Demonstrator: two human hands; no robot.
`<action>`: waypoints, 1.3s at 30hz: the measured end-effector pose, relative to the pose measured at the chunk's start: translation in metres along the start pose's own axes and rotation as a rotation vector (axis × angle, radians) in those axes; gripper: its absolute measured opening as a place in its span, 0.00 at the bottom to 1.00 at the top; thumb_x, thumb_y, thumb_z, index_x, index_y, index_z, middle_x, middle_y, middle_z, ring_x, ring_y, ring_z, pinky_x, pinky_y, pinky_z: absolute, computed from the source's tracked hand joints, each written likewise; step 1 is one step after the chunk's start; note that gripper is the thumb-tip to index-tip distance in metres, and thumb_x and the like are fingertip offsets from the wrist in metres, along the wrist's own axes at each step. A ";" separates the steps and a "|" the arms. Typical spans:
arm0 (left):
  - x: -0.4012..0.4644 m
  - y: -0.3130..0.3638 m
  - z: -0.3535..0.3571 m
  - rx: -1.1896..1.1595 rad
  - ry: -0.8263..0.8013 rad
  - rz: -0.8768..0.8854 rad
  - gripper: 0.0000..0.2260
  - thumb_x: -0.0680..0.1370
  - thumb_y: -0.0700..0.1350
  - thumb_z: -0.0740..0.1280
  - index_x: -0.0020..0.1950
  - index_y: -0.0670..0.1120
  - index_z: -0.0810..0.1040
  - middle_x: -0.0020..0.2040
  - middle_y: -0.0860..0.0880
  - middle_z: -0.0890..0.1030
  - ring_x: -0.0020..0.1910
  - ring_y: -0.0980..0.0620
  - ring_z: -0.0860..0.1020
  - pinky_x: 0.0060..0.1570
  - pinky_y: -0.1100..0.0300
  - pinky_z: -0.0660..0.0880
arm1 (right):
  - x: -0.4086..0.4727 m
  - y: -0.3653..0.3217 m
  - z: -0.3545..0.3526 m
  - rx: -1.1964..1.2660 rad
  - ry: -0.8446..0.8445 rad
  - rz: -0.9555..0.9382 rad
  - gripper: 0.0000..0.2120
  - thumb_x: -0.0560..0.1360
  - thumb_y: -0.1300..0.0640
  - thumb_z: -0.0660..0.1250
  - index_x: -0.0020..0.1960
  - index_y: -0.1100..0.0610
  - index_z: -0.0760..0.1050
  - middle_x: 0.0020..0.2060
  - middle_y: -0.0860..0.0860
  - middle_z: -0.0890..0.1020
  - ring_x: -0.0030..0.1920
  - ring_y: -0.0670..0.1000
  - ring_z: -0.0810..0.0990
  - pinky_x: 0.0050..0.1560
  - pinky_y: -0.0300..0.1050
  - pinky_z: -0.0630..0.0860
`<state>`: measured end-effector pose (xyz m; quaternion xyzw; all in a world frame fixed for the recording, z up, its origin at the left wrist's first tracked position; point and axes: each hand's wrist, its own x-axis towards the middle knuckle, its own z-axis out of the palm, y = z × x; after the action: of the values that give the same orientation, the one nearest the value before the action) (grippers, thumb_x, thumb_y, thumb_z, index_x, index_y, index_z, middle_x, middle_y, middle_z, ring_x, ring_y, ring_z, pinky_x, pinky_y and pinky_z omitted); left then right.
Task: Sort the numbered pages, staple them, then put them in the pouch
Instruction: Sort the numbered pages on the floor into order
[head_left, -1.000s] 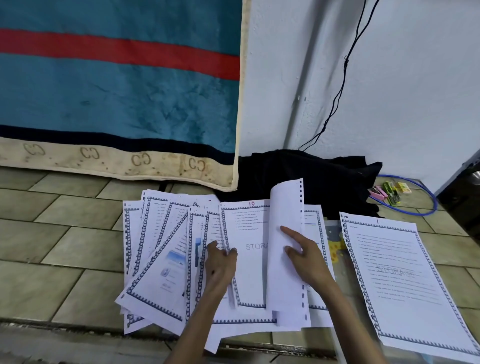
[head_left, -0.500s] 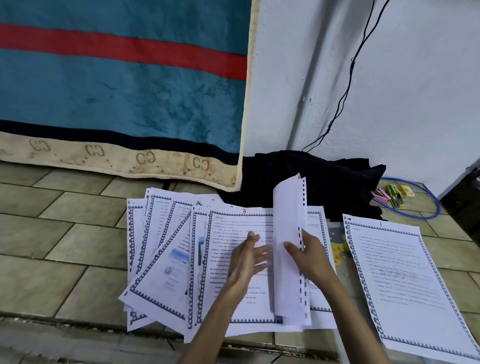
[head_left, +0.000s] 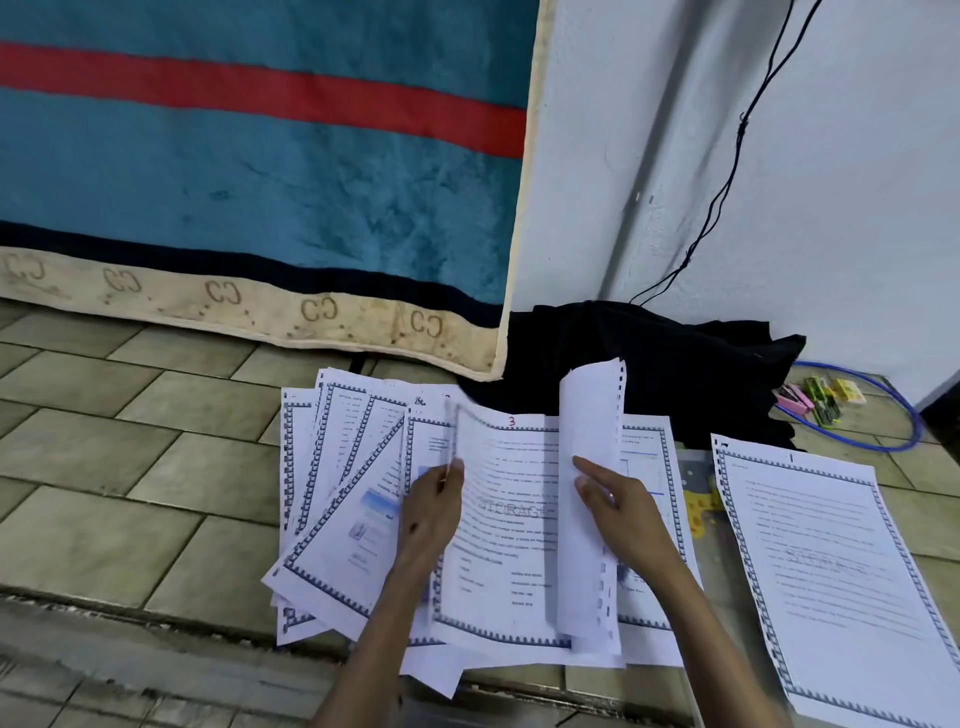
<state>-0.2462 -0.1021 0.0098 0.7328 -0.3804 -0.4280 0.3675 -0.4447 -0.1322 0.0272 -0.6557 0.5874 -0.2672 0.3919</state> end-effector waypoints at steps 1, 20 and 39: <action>-0.003 0.006 0.001 -0.126 -0.066 -0.003 0.21 0.80 0.60 0.48 0.49 0.52 0.78 0.48 0.51 0.78 0.49 0.51 0.77 0.48 0.58 0.73 | -0.002 -0.004 0.000 0.048 -0.007 0.011 0.19 0.80 0.52 0.59 0.68 0.57 0.70 0.67 0.51 0.73 0.68 0.49 0.70 0.59 0.34 0.64; 0.010 -0.027 -0.013 0.118 0.212 -0.107 0.25 0.78 0.42 0.63 0.73 0.43 0.59 0.70 0.40 0.67 0.67 0.40 0.67 0.65 0.50 0.68 | 0.008 -0.001 0.007 -0.097 -0.028 -0.082 0.29 0.77 0.63 0.64 0.73 0.47 0.59 0.68 0.40 0.64 0.64 0.50 0.73 0.49 0.25 0.68; 0.004 -0.003 -0.014 0.173 0.151 0.176 0.14 0.79 0.49 0.62 0.63 0.48 0.75 0.64 0.48 0.75 0.60 0.49 0.74 0.62 0.54 0.69 | 0.011 -0.023 0.009 -0.099 -0.105 0.079 0.10 0.77 0.60 0.64 0.58 0.60 0.74 0.43 0.50 0.80 0.36 0.44 0.77 0.22 0.30 0.68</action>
<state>-0.2318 -0.1018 0.0110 0.7557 -0.4500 -0.3034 0.3665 -0.4223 -0.1409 0.0403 -0.6639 0.6039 -0.1875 0.3992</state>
